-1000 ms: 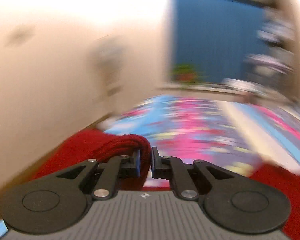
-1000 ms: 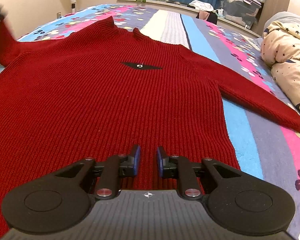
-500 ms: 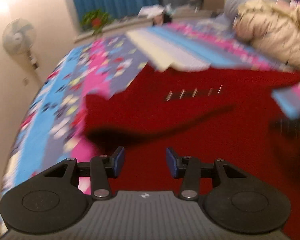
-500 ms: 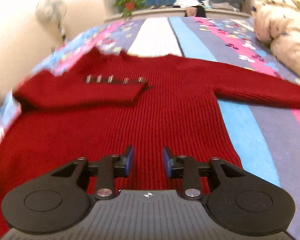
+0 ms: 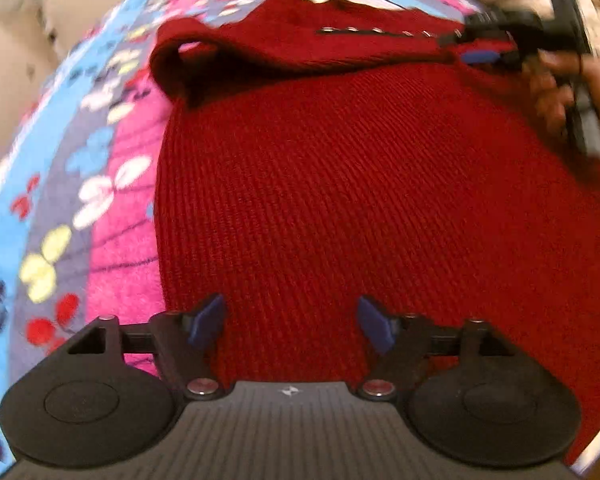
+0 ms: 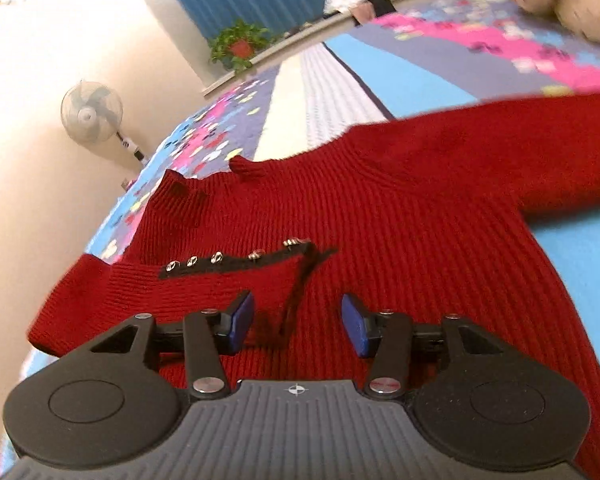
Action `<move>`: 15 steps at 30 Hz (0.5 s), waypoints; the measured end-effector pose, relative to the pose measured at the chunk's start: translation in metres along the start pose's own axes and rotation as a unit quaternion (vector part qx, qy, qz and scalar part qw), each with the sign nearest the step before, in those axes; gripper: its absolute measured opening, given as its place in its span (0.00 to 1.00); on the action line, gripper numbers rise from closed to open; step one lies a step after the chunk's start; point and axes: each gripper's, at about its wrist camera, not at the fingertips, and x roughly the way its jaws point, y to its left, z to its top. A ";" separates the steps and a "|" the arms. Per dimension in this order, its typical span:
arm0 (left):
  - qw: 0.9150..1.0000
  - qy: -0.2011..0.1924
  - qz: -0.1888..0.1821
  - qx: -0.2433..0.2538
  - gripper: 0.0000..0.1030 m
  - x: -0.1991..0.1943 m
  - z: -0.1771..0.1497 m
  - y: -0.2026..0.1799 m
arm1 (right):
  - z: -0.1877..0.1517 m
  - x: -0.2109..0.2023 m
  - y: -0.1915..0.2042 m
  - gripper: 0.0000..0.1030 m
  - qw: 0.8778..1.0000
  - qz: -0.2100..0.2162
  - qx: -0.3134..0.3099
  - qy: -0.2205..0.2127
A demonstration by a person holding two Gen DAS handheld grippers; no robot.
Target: Fold small clothes
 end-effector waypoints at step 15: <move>1.000 -0.007 0.004 -0.003 0.84 0.013 0.015 -0.011 | 0.042 -0.033 0.007 0.04 0.991 -0.032 -0.064 -0.111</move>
